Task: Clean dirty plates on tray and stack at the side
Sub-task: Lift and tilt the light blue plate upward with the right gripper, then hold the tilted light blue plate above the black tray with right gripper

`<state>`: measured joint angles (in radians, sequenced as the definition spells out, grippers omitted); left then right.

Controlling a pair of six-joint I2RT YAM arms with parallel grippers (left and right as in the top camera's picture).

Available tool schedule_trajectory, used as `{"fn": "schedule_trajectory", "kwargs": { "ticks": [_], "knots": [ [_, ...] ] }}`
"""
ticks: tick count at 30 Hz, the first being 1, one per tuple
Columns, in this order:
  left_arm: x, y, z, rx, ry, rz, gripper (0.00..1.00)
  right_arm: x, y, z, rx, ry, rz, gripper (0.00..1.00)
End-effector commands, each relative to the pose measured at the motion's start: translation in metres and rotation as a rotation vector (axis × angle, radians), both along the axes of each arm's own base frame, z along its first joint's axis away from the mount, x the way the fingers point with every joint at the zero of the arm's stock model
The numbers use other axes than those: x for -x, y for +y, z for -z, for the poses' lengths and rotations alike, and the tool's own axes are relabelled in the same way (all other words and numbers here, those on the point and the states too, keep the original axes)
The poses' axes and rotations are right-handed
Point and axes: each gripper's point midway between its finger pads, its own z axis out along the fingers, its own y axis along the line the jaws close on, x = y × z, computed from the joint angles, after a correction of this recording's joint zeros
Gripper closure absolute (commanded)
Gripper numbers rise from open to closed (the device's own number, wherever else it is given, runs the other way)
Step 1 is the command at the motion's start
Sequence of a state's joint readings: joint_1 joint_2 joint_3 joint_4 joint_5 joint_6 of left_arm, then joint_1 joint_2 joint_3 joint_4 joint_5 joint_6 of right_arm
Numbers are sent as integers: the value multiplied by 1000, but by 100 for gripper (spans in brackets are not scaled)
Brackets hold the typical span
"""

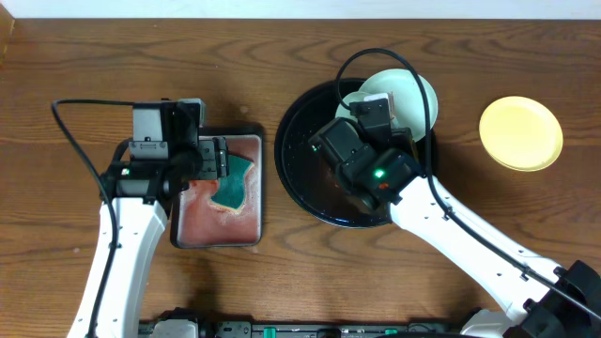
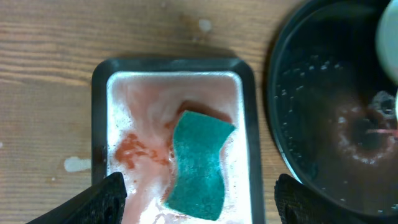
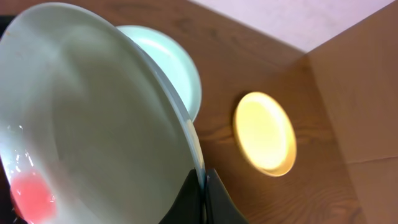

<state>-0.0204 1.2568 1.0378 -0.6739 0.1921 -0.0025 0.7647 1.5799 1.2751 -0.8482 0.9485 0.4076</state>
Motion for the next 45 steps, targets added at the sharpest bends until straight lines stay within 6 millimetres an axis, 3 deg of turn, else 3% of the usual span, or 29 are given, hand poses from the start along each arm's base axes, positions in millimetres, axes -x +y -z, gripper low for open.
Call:
{"fn": "schedule_trajectory", "kwargs": {
  "ticks": [1, 9, 12, 21, 27, 39, 45],
  "knots": [
    [3, -4, -8, 27, -26, 16, 22, 0, -4, -37, 79, -143, 36, 99],
    [2, -4, -8, 27, -27, 16, 23, 2, 11, -55, 251, -201, -15, 99],
    [2, -4, -8, 27, -28, 16, 23, 1, 18, -49, 309, -180, -37, 99],
    [0, 20, -9, 39, -32, -58, 22, 5, 32, -45, 485, -205, -43, 99],
    [0, 29, -11, 92, -36, -81, 22, 10, 40, -46, 505, -222, -60, 99],
    [0, 29, -10, 92, -35, -81, 22, 12, 41, -54, 567, -231, -60, 99],
    [0, 29, -10, 92, -34, -81, 22, 11, 44, -48, 542, -214, -78, 99]
  ]
}}
